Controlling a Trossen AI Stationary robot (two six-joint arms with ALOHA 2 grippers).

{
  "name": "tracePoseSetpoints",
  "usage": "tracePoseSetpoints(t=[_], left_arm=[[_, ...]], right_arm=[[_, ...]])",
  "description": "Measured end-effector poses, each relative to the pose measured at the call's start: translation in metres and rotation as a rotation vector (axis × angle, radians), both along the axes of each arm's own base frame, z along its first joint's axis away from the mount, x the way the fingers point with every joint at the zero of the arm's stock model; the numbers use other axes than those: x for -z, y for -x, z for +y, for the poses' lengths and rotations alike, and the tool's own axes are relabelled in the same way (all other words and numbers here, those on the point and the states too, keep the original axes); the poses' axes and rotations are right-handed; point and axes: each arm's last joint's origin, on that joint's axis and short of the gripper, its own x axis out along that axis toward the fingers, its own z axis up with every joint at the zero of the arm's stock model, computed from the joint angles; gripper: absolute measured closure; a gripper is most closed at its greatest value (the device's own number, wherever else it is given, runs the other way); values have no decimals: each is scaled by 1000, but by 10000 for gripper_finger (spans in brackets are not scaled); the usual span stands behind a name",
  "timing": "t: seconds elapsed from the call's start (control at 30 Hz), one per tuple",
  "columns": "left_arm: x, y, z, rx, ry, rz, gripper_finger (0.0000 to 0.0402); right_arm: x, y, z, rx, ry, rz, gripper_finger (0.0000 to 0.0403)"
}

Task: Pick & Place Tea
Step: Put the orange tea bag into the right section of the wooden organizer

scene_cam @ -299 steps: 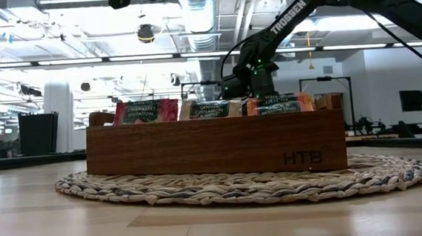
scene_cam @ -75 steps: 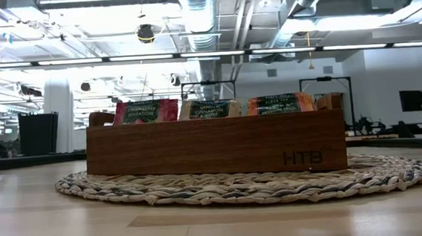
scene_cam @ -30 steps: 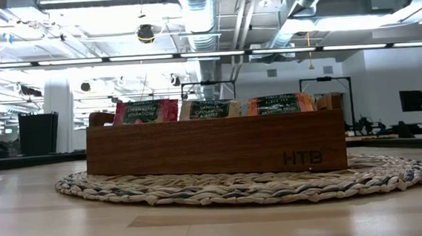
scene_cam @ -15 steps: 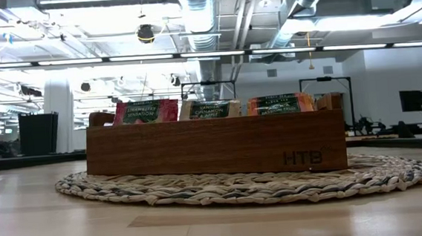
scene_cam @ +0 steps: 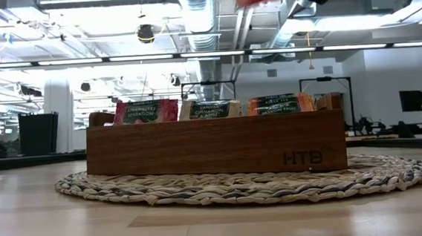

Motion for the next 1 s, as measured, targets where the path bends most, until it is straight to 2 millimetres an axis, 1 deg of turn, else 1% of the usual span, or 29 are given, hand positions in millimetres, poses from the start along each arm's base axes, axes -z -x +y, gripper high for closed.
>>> tracePoseSetpoints(t=[0.1,0.23,0.5,0.63,0.7,0.87,1.0], left_arm=[[-1,0,0,13,2,-7,349],[-1,0,-1,32,7,-7,349],[-1,-1,-4,134,20,-7,349],[-2,1,-5,156,36,-13,349],[-2,2,-5,163,39,-17,349],[-5,6,-5,162,41,-29,349],[-6,8,-5,159,40,-31,349]], right_arm=[[14,-8,20,34,-29,-33,403],[38,-16,38,63,-1,28,403],[84,-38,53,50,58,132,403],[102,-43,57,54,82,187,403],[107,-43,57,57,91,208,403],[105,-42,56,70,99,204,403],[94,-36,55,91,103,189,403]])
